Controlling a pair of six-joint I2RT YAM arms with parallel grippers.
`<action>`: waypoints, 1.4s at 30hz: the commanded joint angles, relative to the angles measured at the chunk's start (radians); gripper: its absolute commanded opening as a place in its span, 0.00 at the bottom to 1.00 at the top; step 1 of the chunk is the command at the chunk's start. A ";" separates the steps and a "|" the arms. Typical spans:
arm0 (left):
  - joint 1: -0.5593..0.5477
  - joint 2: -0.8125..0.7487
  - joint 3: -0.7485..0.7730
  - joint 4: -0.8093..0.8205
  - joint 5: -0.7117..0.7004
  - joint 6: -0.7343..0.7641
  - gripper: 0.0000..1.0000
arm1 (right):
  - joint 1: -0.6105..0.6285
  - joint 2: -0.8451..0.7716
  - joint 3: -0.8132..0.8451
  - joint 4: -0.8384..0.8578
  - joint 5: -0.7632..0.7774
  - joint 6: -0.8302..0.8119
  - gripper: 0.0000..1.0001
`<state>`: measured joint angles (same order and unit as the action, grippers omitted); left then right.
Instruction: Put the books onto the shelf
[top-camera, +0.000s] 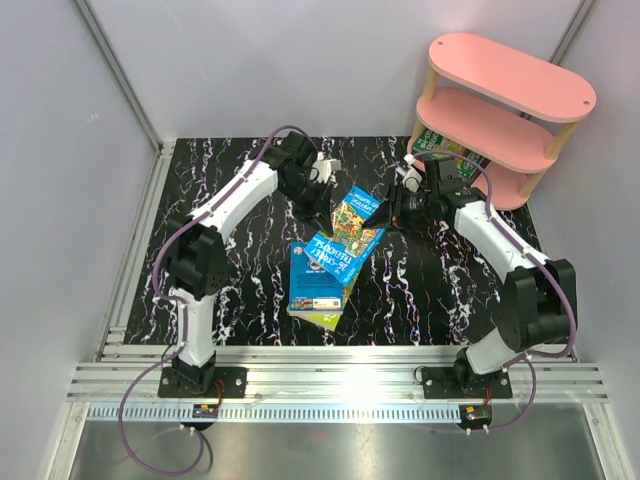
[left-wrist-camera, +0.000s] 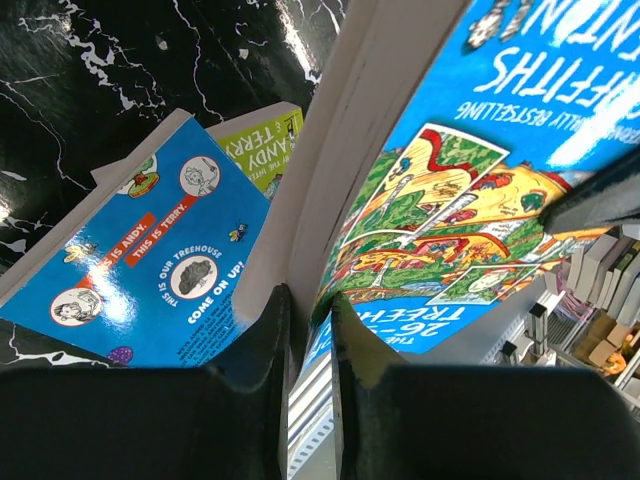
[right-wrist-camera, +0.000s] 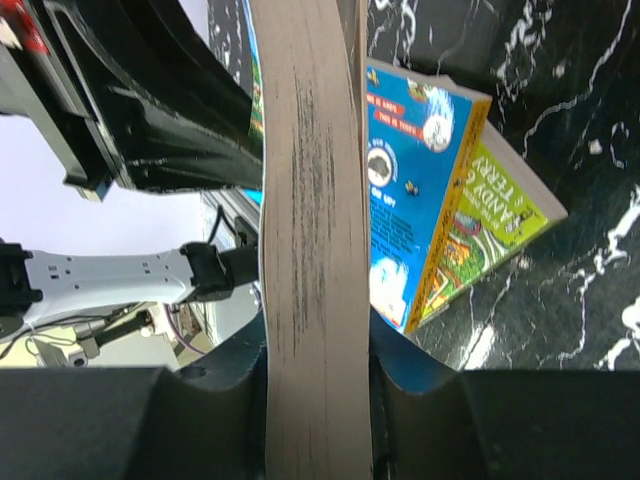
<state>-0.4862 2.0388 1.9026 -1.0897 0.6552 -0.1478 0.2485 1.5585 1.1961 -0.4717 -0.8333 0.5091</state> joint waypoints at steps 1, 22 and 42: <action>0.017 0.024 0.079 0.229 -0.126 -0.039 0.00 | 0.063 -0.067 0.005 -0.232 -0.257 -0.041 0.15; 0.093 -0.386 -0.485 0.622 -0.226 -0.340 0.54 | -0.210 -0.161 -0.167 0.243 -0.148 0.351 0.00; 0.228 -0.661 -0.760 0.576 -0.328 -0.346 0.84 | -0.569 -0.141 -0.319 0.729 0.114 0.790 0.00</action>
<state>-0.2657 1.4200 1.1507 -0.5339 0.3496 -0.5026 -0.3256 1.4143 0.8707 0.0814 -0.7612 1.1934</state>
